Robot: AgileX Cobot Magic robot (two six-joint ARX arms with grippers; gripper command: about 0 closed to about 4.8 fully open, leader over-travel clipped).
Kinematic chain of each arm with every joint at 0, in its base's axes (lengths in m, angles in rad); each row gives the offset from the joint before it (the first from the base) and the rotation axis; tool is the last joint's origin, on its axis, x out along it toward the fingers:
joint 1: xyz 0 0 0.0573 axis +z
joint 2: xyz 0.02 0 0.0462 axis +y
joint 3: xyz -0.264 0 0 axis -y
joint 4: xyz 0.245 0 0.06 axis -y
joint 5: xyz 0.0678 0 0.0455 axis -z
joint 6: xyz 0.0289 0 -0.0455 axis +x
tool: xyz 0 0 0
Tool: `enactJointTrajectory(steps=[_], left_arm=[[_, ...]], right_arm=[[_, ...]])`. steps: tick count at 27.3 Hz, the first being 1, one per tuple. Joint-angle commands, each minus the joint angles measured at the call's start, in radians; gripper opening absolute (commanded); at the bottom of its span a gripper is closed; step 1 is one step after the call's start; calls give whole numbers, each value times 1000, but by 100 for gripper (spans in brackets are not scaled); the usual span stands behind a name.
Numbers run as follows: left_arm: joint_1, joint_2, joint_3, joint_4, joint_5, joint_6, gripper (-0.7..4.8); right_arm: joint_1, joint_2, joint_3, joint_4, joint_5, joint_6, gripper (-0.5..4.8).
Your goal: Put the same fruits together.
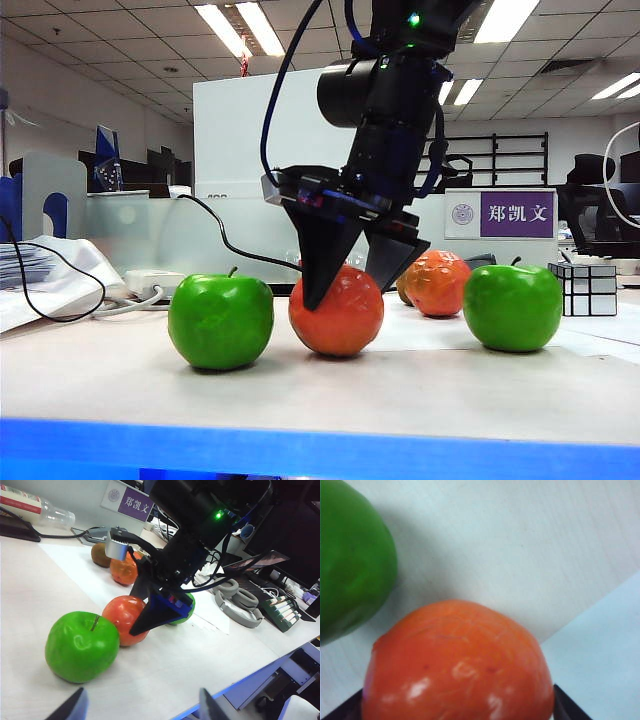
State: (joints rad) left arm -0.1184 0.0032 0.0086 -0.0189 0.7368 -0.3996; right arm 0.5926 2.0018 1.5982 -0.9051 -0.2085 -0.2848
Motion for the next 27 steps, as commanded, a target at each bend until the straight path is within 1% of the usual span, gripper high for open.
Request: enactJointTrajectory(steps=[1, 2, 3, 4, 5, 6, 8, 10, 11, 15, 19, 24, 27], left_arm=[[2, -1, 2, 12, 1, 3, 291], [2, -1, 2, 12, 1, 3, 291], [2, -1, 2, 12, 1, 3, 291], [2, -1, 2, 12, 1, 3, 291], [2, -1, 2, 12, 1, 3, 291], [2, -1, 2, 12, 0, 3, 291], [2, -1, 2, 11, 1, 3, 291], [2, -1, 2, 10, 1, 3, 291], [2, -1, 2, 9, 1, 3, 291], [2, -1, 2, 8, 1, 3, 291], [2, -1, 2, 5, 1, 3, 291], [2, -1, 2, -1, 2, 3, 291], [2, -1, 2, -7, 1, 3, 291]], right_arm=[[8, 21, -1, -14, 8, 4, 479], [10, 23, -1, -14, 8, 4, 420], [13, 23, -1, -14, 8, 4, 306], [14, 23, -1, -12, 8, 3, 223], [15, 23, -1, -10, 7, 3, 154], [16, 23, -1, -5, 6, 3, 104], [17, 23, -1, 0, 8, 0, 67], [17, 23, -1, 3, 8, -6, 1], [17, 23, -1, 8, 9, -7, -6], [17, 23, -1, 45, 17, -7, -7], [17, 23, 3, 89, 106, -8, -7], [-10, 23, 3, 147, 126, -28, -7], [-31, 23, 4, 178, 169, -30, -7]])
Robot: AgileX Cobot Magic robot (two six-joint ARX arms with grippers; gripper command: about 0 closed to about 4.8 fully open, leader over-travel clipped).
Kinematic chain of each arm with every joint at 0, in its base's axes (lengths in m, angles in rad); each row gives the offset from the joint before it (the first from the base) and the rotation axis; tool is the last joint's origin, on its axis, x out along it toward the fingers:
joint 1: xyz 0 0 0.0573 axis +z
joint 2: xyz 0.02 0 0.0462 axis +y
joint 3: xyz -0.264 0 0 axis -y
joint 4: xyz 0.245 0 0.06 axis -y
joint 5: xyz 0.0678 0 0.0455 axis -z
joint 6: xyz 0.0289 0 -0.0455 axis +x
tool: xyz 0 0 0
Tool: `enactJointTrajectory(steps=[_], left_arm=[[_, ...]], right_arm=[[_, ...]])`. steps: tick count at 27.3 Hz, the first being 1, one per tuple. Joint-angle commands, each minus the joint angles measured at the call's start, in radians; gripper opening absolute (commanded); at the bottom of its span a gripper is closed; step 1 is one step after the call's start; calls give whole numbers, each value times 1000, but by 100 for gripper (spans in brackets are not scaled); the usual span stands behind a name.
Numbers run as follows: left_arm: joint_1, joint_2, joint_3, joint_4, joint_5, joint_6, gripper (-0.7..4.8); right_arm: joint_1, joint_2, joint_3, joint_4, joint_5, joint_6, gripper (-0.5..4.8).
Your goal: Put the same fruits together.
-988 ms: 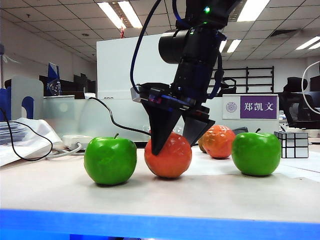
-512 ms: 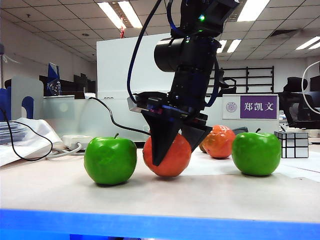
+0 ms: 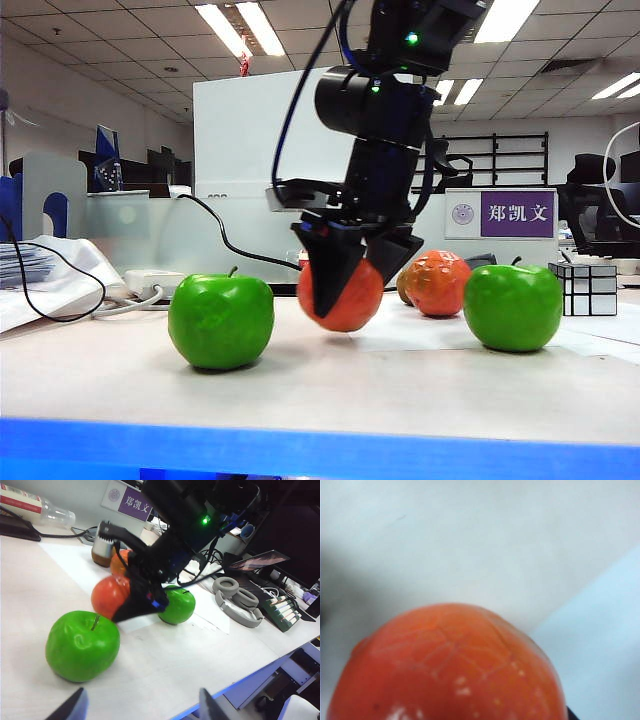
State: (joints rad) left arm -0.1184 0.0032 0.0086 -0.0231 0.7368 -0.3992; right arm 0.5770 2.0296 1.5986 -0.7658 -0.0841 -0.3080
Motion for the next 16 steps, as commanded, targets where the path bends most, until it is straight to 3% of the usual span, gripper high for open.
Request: enactJointTrajectory(steps=[1, 7, 16], left_arm=[[2, -1, 2, -6, 1, 3, 291], [2, -1, 2, -6, 1, 3, 291], [2, -1, 2, -6, 0, 7, 291]], right_arm=[[-24, -5, 3, 51, 80, -10, -7], [-44, -3, 3, 121, 291, -80, -7], [-62, 8, 3, 195, 299, -108, -7]])
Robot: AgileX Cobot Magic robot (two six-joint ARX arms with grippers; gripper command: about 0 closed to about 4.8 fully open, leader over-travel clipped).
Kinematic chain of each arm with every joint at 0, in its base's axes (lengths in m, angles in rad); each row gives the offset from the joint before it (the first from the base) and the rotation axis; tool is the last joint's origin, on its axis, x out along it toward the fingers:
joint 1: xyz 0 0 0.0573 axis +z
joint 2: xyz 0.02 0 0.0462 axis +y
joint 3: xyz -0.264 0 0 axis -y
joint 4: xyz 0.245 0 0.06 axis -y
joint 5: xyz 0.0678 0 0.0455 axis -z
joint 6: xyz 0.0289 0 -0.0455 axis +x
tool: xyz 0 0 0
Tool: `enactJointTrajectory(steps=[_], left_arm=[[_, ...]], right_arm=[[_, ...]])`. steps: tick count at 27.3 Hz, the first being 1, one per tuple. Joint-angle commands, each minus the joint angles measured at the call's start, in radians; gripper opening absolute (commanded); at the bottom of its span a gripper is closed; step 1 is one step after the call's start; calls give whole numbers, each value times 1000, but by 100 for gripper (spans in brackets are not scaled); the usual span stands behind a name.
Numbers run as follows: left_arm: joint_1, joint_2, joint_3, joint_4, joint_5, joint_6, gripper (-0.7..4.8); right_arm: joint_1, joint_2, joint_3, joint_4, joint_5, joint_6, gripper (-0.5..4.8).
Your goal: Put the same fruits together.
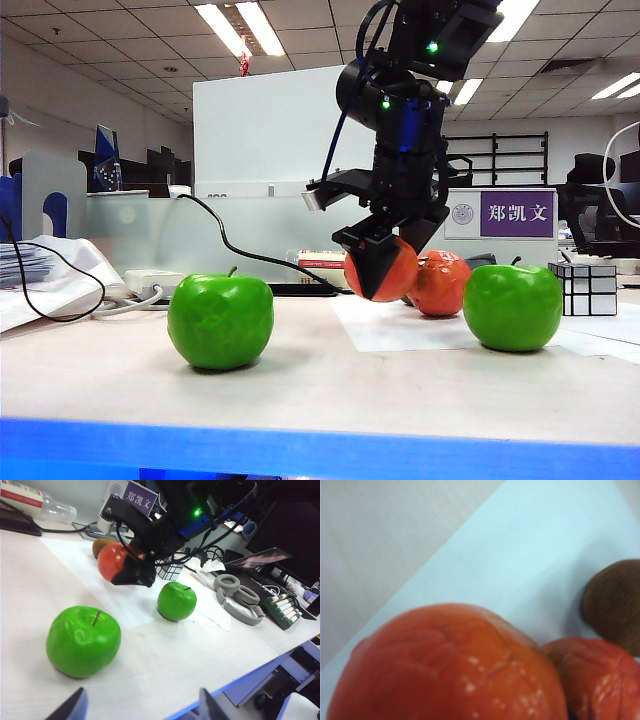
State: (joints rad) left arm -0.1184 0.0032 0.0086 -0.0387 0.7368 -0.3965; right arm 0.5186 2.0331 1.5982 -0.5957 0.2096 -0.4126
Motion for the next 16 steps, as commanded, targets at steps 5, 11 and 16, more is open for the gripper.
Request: enactJointTrajectory(steps=[5, 11, 16], left_arm=[[2, -1, 2, 10, 0, 4, 291], [2, -1, 2, 10, 0, 5, 291], [2, -1, 2, 10, -7, 6, 291]], right_arm=[[-4, 27, 3, 22, 3, -3, -7], [-4, 43, 3, 17, -8, -3, -6], [-4, 43, 3, 19, -9, -3, -3]])
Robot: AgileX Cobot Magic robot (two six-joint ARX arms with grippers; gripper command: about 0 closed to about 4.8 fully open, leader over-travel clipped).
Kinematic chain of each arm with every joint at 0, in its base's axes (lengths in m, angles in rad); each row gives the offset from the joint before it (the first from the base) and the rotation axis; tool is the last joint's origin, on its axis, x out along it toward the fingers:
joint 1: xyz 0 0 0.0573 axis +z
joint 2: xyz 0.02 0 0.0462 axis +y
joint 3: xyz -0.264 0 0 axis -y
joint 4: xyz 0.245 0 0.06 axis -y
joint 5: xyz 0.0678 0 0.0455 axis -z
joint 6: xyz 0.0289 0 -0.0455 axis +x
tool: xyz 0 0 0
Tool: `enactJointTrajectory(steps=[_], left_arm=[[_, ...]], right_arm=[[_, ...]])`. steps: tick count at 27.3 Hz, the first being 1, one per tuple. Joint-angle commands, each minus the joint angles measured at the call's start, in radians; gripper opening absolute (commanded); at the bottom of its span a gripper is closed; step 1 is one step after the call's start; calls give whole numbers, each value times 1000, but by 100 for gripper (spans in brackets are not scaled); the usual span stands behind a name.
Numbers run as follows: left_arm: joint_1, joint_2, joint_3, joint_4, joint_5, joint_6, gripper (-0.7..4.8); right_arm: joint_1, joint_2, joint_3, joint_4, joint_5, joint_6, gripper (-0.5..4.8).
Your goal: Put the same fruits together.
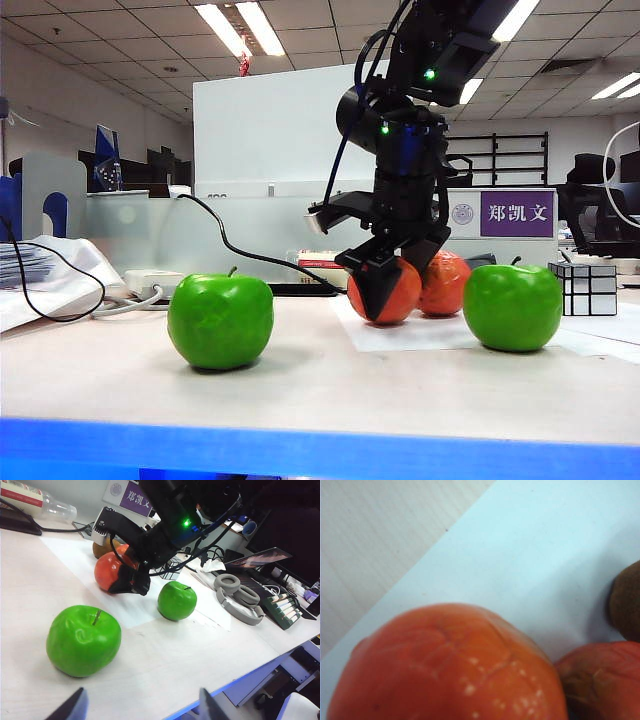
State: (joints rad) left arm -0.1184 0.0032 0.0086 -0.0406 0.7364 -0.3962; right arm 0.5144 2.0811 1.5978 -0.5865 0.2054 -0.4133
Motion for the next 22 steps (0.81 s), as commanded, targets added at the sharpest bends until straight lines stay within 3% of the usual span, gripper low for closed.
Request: enactJointTrajectory(steps=[1, 3, 6, 7, 11, 15, 22], left_arm=[[2, -1, 2, 12, -11, 7, 291], [2, -1, 2, 11, -16, 7, 291], [2, -1, 2, 12, -18, 8, 291], [2, -1, 2, 12, -18, 8, 291], [2, -1, 2, 12, -18, 8, 291], [2, -1, 2, 11, -18, 8, 291], [2, -1, 2, 11, -18, 7, 291]], right_arm=[[0, -5, 3, 8, -5, -3, 4], [0, -5, 3, 8, -6, -5, 29], [0, -5, 3, 13, -8, -5, 179], [0, -5, 3, 12, -11, -5, 206], [0, -5, 3, 7, -25, -2, 232], [3, -5, 3, 9, -24, -1, 477], [3, -5, 4, 9, -24, 3, 479]])
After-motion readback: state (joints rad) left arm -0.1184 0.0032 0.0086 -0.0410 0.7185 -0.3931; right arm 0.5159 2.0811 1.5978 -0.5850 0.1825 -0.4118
